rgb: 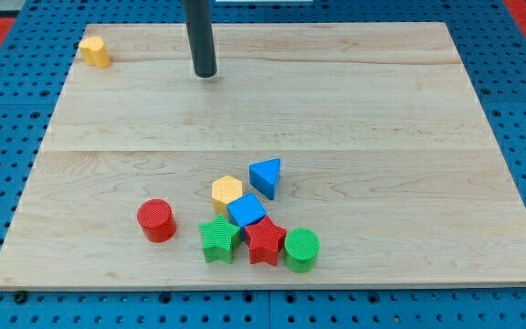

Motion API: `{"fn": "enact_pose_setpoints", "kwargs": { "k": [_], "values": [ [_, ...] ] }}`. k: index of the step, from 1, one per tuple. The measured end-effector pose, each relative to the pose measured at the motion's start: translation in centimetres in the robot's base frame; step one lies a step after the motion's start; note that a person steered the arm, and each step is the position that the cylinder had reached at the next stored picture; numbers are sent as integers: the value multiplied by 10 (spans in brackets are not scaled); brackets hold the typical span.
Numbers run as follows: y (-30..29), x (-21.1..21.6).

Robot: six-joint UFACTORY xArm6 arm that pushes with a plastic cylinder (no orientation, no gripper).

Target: Separate the yellow hexagon and green star from the group of blocks

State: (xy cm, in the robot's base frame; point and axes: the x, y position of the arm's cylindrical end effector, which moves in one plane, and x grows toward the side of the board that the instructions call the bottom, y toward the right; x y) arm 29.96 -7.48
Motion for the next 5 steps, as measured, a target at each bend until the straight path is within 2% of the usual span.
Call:
{"fn": "enact_pose_setpoints", "kwargs": {
  "k": [1, 3, 4, 5],
  "values": [
    [43, 1],
    [168, 183],
    [185, 229],
    [176, 245]
  ]
}}
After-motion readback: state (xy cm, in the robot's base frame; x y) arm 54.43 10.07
